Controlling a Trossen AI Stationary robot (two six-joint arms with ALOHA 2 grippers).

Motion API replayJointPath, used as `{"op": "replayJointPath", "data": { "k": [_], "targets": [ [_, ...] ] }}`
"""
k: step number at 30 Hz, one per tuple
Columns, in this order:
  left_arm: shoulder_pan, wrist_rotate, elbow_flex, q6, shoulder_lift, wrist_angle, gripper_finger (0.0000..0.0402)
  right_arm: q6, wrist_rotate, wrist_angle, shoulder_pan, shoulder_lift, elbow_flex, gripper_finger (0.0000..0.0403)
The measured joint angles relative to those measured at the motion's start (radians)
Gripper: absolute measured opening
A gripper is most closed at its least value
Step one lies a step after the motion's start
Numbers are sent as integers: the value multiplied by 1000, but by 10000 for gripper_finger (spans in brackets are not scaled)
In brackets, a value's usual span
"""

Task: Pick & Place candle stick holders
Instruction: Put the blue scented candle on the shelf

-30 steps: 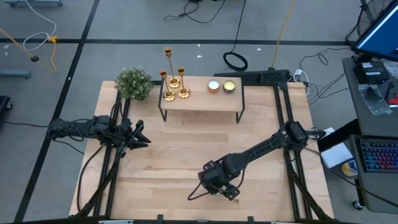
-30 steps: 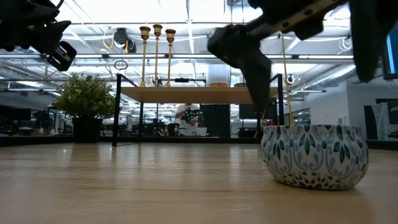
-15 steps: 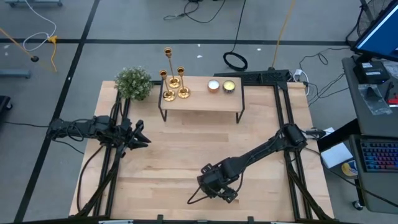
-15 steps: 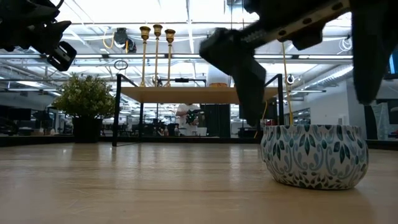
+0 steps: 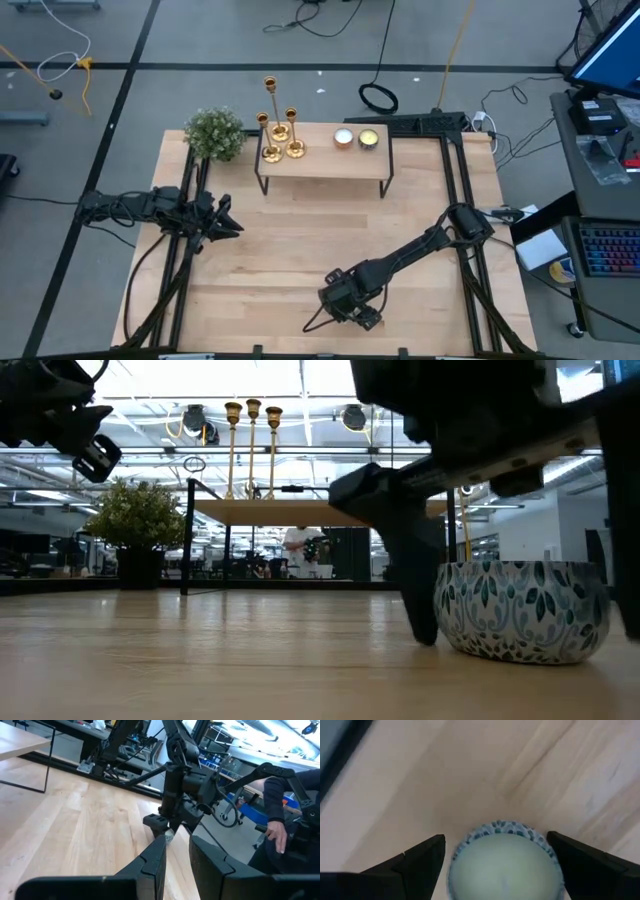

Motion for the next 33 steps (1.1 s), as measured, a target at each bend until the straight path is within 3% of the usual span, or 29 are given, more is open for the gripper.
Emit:
{"op": "replayJointPath", "data": {
  "k": [14, 20, 33],
  "targets": [
    [0, 0, 0, 19, 0, 1, 86, 26, 29, -35, -2, -4, -23, 341],
    [0, 0, 0, 20, 0, 1, 86, -21, 89, -60, -1, -4, -23, 339],
    [0, 0, 0, 19, 0, 1, 86, -27, 103, -62, -3, -3, -25, 291]
  ]
}}
